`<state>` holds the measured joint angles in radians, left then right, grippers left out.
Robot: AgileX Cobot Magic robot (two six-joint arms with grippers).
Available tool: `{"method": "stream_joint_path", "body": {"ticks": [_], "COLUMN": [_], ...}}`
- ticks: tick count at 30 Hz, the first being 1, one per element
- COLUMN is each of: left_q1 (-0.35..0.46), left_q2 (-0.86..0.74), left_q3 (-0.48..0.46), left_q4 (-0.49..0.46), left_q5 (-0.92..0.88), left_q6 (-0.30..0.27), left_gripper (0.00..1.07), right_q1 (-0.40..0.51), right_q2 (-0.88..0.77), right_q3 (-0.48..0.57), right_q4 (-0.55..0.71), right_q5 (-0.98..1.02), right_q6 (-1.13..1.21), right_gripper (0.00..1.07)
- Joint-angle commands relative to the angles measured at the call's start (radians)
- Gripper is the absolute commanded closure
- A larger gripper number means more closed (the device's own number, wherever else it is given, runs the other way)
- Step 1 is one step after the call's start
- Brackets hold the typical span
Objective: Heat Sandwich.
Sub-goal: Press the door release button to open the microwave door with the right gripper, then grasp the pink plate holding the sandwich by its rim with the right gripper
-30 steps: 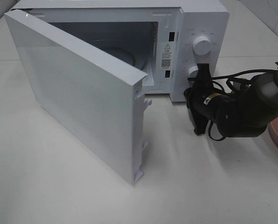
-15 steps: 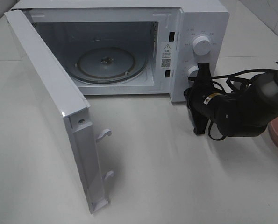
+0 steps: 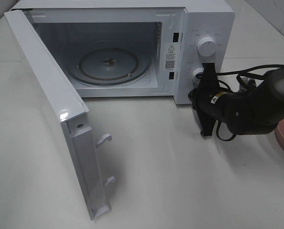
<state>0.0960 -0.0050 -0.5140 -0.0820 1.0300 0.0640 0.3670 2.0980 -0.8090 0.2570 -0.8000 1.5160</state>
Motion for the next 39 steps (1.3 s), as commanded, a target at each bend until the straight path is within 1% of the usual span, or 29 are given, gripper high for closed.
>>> {"method": "stream_joint_path", "body": {"ticks": [1, 3, 13, 23, 27, 28, 31, 32, 34, 36, 37, 38, 39], "left_q1": [0.0, 0.0, 0.0, 0.0, 0.0, 0.0, 0.0, 0.0, 0.0, 0.0, 0.0, 0.0, 0.0], "left_q2": [-0.026, -0.026, -0.026, -0.026, -0.026, -0.026, -0.026, -0.026, -0.026, -0.026, -0.026, -0.026, -0.026], "left_q3": [0.0, 0.0, 0.0, 0.0, 0.0, 0.0, 0.0, 0.0, 0.0, 0.0, 0.0, 0.0, 0.0], "left_q4": [-0.007, -0.007, -0.007, -0.007, -0.007, -0.007, -0.007, -0.007, -0.007, -0.007, -0.007, -0.007, -0.007], "left_q5": [-0.011, -0.011, -0.011, -0.011, -0.011, -0.011, -0.011, -0.011, -0.011, -0.011, -0.011, -0.011, -0.011], "left_q6": [0.002, 0.002, 0.002, 0.002, 0.002, 0.002, 0.002, 0.002, 0.002, 0.002, 0.002, 0.002, 0.002], "left_gripper": [0.09, 0.09, 0.09, 0.09, 0.09, 0.09, 0.09, 0.09, 0.09, 0.09, 0.09, 0.09, 0.09], "right_q1": [-0.008, -0.008, -0.008, -0.008, -0.008, -0.008, -0.008, -0.008, -0.008, -0.008, -0.008, -0.008, -0.008], "right_q2": [-0.041, -0.058, -0.106, -0.232, -0.302, -0.302, -0.361, -0.361, -0.404, -0.428, -0.428, -0.459, -0.476], "right_q3": [0.019, 0.053, 0.14, 0.227, 0.262, 0.262, 0.265, 0.265, 0.265, 0.265, 0.265, 0.265, 0.265], "right_q4": [-0.054, -0.066, -0.108, -0.191, -0.221, -0.221, -0.221, -0.221, -0.221, -0.221, -0.221, -0.221, -0.221], "right_q5": [-0.072, -0.071, -0.062, 0.068, 0.168, 0.168, 0.316, 0.316, 0.422, 0.482, 0.482, 0.558, 0.587], "right_q6": [0.008, 0.008, 0.012, 0.0, -0.045, -0.045, -0.131, -0.131, -0.221, -0.293, -0.293, -0.384, -0.422], "right_gripper": [1.07, 1.07, 1.07, 1.05, 1.04, 1.04, 1.03, 1.03, 1.03, 1.02, 1.02, 1.02, 1.01]}}
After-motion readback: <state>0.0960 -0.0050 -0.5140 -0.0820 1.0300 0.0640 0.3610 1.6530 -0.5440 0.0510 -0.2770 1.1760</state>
